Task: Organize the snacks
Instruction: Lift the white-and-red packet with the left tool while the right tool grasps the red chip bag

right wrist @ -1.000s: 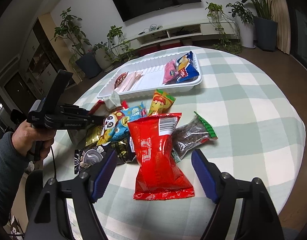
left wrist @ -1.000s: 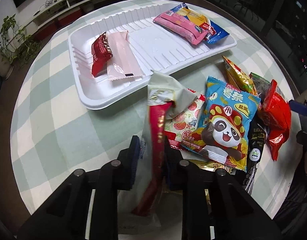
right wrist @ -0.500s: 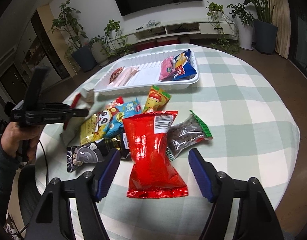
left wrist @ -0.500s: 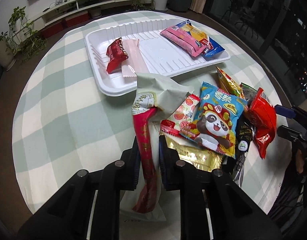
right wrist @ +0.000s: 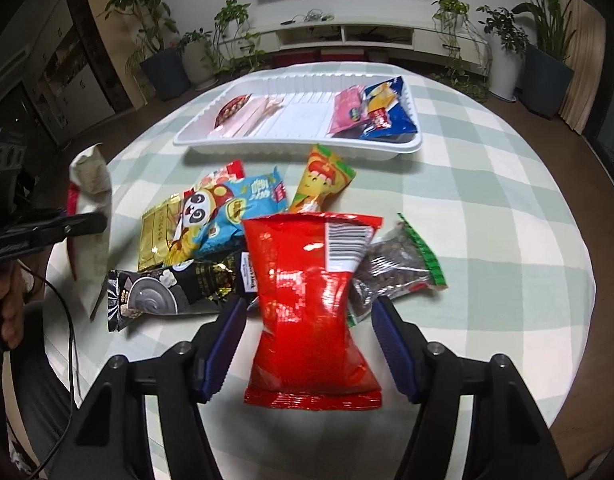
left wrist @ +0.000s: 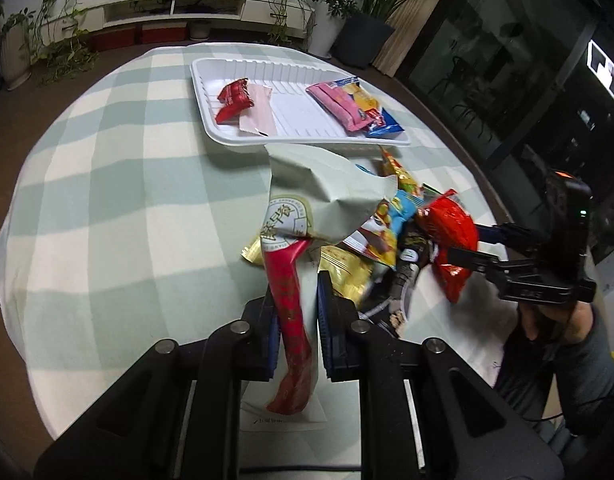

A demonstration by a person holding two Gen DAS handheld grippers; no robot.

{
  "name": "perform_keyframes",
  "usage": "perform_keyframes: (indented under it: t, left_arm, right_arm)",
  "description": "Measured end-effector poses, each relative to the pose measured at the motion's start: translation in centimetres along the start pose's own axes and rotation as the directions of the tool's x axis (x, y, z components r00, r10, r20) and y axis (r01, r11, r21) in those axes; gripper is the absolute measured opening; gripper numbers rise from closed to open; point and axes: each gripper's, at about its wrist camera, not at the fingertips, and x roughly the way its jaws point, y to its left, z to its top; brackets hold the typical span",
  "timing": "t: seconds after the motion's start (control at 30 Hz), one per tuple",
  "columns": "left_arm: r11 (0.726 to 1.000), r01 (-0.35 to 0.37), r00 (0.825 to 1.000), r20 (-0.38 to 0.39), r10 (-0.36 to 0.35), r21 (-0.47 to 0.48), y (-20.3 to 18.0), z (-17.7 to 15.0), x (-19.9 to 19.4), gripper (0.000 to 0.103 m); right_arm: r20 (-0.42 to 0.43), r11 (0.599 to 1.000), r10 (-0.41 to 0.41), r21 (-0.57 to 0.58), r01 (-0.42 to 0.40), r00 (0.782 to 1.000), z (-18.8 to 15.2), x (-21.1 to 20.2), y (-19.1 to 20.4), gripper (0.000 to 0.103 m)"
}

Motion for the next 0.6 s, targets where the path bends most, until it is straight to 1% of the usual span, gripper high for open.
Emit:
perform_keyframes:
  t: [0.2,0.27,0.33,0.5,0.57,0.6]
  left_arm:
    - [0.995,0.075,0.997,0.013,-0.074,-0.059,-0.8,-1.9,-0.2,0.014]
    - [0.993,0.096,0.995,0.018,-0.095,-0.07,-1.1,-2.2,-0.2,0.014]
    - [0.991,0.109,0.994,0.022,-0.108,-0.076,-1.2,-2.4,-0.2,0.014]
    - [0.993,0.093,0.996,0.009,-0.093,-0.077,-1.2,-2.5,0.5,0.014]
    - [0.993,0.091,0.996,0.007,-0.091,-0.073,-1.3,-2.6,0.7,0.014]
    - [0.993,0.091,0.996,0.008,-0.091,-0.071,-1.4,-2.6,0.7,0.014]
  right_arm:
    - [-0.018,1.0,-0.012,-0.005,0.012,1.0,-0.4,0.3,0.3,0.055]
    - [-0.019,1.0,-0.009,0.0,0.009,1.0,-0.4,0.3,0.1,0.048]
    - [-0.021,1.0,0.004,0.011,-0.003,1.0,-0.5,0.3,0.0,0.044]
    - [-0.012,1.0,0.018,0.018,-0.017,1.0,-0.6,0.1,-0.2,0.038]
    - [-0.004,0.999,0.031,0.032,-0.031,1.0,-0.7,-0.2,-0.3,0.034]
    - [-0.002,0.999,0.039,0.037,-0.039,0.999,-0.7,-0.3,-0.3,0.033]
